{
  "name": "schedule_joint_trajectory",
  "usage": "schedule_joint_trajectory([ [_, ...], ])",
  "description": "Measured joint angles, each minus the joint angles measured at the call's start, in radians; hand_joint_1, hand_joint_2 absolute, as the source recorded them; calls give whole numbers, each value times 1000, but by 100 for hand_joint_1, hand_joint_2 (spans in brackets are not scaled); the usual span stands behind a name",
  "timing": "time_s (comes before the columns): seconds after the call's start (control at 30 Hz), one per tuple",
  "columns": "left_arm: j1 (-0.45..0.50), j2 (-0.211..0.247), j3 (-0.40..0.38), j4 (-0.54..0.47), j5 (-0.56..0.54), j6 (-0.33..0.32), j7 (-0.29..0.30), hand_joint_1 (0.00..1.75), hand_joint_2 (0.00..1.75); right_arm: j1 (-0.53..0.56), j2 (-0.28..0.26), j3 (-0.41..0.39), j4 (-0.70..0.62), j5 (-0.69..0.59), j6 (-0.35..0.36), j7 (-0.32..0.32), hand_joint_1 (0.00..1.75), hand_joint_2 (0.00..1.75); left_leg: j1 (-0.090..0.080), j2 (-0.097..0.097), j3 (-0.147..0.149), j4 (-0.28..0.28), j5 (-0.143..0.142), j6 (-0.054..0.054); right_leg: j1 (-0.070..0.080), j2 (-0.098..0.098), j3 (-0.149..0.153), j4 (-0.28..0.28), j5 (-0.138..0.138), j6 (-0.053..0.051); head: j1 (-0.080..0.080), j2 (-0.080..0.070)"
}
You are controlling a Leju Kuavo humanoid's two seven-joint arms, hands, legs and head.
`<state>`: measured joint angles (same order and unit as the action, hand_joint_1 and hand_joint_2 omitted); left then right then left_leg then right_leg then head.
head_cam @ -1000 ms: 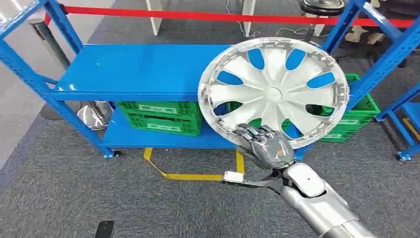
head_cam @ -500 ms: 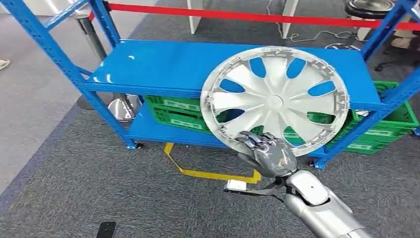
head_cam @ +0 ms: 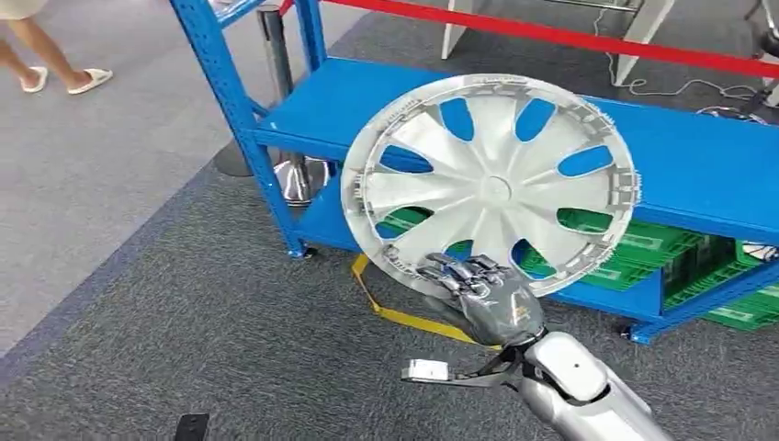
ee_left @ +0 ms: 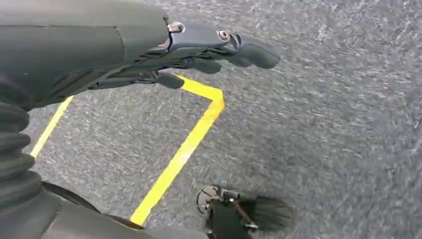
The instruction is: Take the parts from the cabinet and place them on the table.
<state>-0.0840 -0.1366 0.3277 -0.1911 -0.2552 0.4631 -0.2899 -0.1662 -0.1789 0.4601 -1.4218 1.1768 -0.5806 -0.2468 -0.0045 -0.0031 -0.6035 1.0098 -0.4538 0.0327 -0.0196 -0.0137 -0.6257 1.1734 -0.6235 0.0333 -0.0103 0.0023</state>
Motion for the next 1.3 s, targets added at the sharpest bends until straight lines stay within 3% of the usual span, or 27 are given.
schedule_joint_trajectory([
  [0.07,-1,-3,0,0,0,-5,-10,0,175,8,-3,4,-5,-3,3,-1,175,175,-3,-26,0,1,1,1,1,11,-67,136,-44,2,0,0],
  [0.1,0,-3,0,0,0,-7,-11,0,175,11,-3,6,-6,-5,6,-2,175,175,-4,-41,0,1,1,2,1,12,-79,151,-33,1,-1,0],
  [0.13,1,-3,0,0,0,-8,-12,0,175,12,-3,9,-6,-7,8,-3,175,175,-4,-56,0,3,1,2,1,13,-66,117,-1,-1,-1,0],
  [0.2,0,-5,0,0,0,-10,-14,0,175,11,-6,13,-9,-11,10,-5,175,175,-3,-84,0,11,0,0,0,33,11,-45,94,-5,0,0],
  [0.23,0,-6,0,0,0,-10,-15,0,175,10,-6,14,-10,-21,13,-8,175,175,0,-96,-3,14,-2,-3,-5,84,42,-117,111,-7,0,0],
  [0.27,-3,-7,0,0,-3,-10,-16,0,175,11,-6,16,-11,-37,17,-16,175,175,-6,-108,-13,23,-1,-10,-11,123,61,-134,104,-6,-2,0],
  [0.37,1,-9,0,0,-6,-8,-16,0,175,12,-5,30,-30,-85,32,-38,175,175,8,-143,-30,21,13,-30,-2,92,57,-137,101,-10,-2,0],
  [0.4,4,-6,2,0,-6,-6,-16,0,175,12,-4,36,-37,-98,39,-39,175,175,5,-157,-32,22,12,-34,-9,75,61,-145,106,-17,-2,0],
  [0.47,5,-6,2,0,-4,-4,-13,0,175,11,-2,42,-56,-116,50,-39,175,175,-1,-58,-52,74,-27,-45,-9,47,69,-151,107,-26,-17,0],
  [0.5,1,-6,3,0,-4,-3,-11,0,175,12,-2,47,-66,-122,58,-43,175,175,2,-28,-87,151,-67,-52,-5,29,70,-151,106,-30,-17,0],
  [0.57,-1,-5,3,0,-5,-2,-7,0,175,13,-3,59,-84,-136,72,-51,175,175,9,-9,-154,299,-125,-59,-1,-6,72,-150,102,-34,-17,0],
  [0.6,1,-5,3,0,-5,-2,-5,0,175,13,-3,66,-93,-140,76,-53,175,175,11,-8,-162,320,-124,-61,0,-19,73,-150,101,-34,-18,0],
  [0.63,3,-5,3,0,-5,-2,-5,0,175,13,-3,71,-101,-141,79,-54,175,175,12,-7,-150,300,-102,-61,0,-32,75,-150,99,-34,-18,0],
  [0.7,4,-4,5,0,-5,-1,-5,0,175,13,-3,77,-115,-143,82,-55,175,175,11,8,-75,150,-19,-55,0,-59,82,-150,93,-32,-18,0],
  [0.73,3,-3,5,0,-6,0,-5,0,175,13,-3,79,-121,-145,83,-54,175,175,7,39,-29,62,16,-49,1,-69,87,-150,89,-30,-18,0],
  [0.77,2,-3,5,0,-6,0,-5,0,175,12,-3,79,-125,-146,84,-54,175,175,-8,76,-12,34,0,-48,7,-79,86,-150,86,-24,-18,0],
  [0.9,6,0,7,0,-7,1,-5,0,175,12,-4,87,-131,-146,87,-53,175,175,-13,40,-18,15,3,-25,8,-119,95,-157,80,-3,-18,0],
  [0.93,8,0,7,0,-7,0,-5,0,175,12,-5,89,-132,-150,89,-51,175,175,-5,30,-11,5,8,-15,1,-88,86,-147,65,3,-16,0],
  [0.97,6,1,8,0,-9,0,-6,0,175,12,-5,90,-133,-153,90,-50,175,175,-4,20,-11,4,10,-10,0,-35,70,-112,43,2,-13,0],
  [1.0,1,0,8,0,-10,-2,-6,0,175,12,-6,90,-132,-156,94,-49,175,175,-3,11,-13,4,11,-3,1,-10,37,-45,9,1,-9,0],
  [1.07,-2,-2,8,0,-11,-7,-6,0,175,12,-9,92,-124,-162,103,-47,175,175,-4,-15,-13,5,10,-1,2,9,-46,112,-49,3,-6,0],
  [1.1,-2,-2,8,0,-14,-7,-6,0,175,12,-10,92,-120,-163,106,-47,175,175,-5,-28,-12,5,10,-1,1,11,-73,153,-50,4,-7,0],
  [1.17,-1,-2,8,0,-14,-8,-6,0,175,11,-11,93,-114,-165,108,-46,175,175,-3,-58,-12,7,10,-1,0,12,-61,94,19,4,-6,0],
  [1.2,-1,-2,8,0,-14,-8,-7,0,175,9,-11,93,-112,-168,109,-45,175,175,-1,-74,-12,11,10,-2,-2,18,-27,13,70,4,-7,0],
  [1.23,-2,-3,8,0,-16,-9,-8,0,175,5,-11,92,-110,-169,110,-45,175,175,1,-87,-12,15,7,-6,-6,40,8,-68,113,5,-6,0],
  [1.27,-2,-3,8,0,-17,-9,-8,0,175,1,-12,93,-107,-169,111,-46,175,175,0,-97,-17,20,4,-13,-12,91,27,-105,110,6,-6,0],
  [1.3,-6,-3,8,0,-18,-9,-8,0,175,-2,-12,93,-105,-168,112,-48,175,175,-1,-110,-28,35,3,-18,-15,101,46,-134,102,3,-8,0],
])
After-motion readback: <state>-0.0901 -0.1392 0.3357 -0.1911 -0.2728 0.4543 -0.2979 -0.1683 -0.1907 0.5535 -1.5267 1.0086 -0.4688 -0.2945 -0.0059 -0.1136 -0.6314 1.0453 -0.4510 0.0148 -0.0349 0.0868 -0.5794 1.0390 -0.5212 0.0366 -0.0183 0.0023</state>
